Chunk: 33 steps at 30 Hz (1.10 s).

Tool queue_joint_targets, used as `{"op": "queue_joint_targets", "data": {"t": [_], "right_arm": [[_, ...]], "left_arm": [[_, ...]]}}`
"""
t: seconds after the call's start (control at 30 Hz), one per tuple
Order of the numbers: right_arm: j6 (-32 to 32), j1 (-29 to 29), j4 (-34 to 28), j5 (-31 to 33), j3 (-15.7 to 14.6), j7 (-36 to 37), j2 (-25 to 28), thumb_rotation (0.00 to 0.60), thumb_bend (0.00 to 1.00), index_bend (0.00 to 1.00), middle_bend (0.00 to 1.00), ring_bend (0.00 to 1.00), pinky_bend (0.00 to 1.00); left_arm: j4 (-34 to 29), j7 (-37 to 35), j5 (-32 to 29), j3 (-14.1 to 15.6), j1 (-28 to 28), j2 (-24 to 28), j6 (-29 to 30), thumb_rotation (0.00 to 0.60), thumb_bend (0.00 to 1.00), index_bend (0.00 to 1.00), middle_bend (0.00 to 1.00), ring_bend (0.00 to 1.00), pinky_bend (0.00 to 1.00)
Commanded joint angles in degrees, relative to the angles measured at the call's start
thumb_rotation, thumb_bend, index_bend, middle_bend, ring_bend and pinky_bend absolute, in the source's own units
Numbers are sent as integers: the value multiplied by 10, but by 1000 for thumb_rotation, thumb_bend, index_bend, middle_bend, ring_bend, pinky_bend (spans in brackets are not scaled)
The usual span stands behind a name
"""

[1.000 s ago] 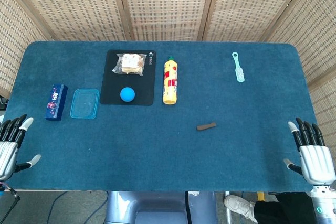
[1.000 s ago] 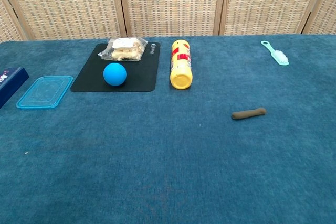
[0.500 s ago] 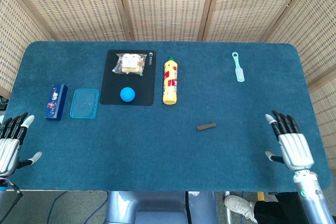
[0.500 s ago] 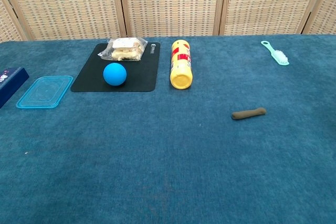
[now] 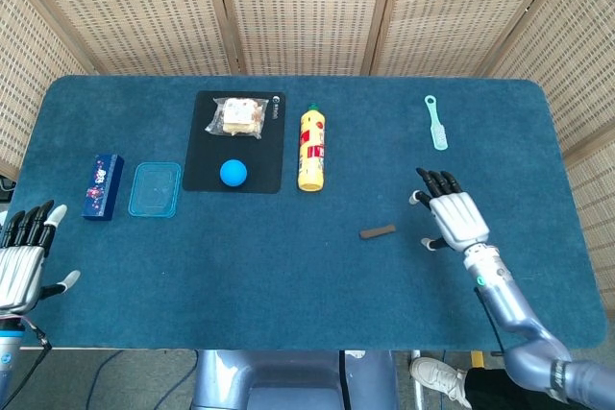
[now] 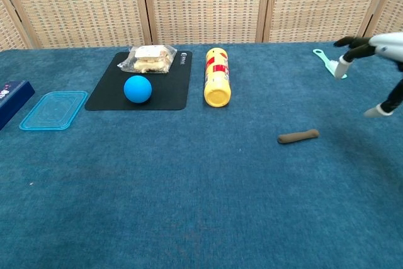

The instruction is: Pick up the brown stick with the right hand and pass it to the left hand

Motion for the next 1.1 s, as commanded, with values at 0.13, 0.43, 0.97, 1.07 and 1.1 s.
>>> {"op": "queue_joint_targets", "data": {"t": [0.13,0.43,0.97,1.07,1.1], "right_arm": [[-58,54,58,74,5,-43,-66,600,291,423,11,0,0],[-72,75,110,108,-14,-60,-109,600,376,462,54,0,0],[-70,88,137,121,-28,-51,-139,600,468,488,53,0,0],[-73,90,144,125,-29,-47,-145,600,475,492,49,0,0],[-74,90,146,126,-30,-47,-146,600,478,492,48,0,0]], "left_arm": [[4,15,-9,-2,-6,-9,-10,600,0,0,0,0,0],[7,23,-19,-3,-8,-13,-16,600,0,0,0,0,0],[9,28,-25,1,-12,-16,-26,600,0,0,0,0,0],[9,30,-25,1,-12,-16,-25,600,0,0,0,0,0],[8,30,-25,1,-12,-16,-25,600,0,0,0,0,0]]}}
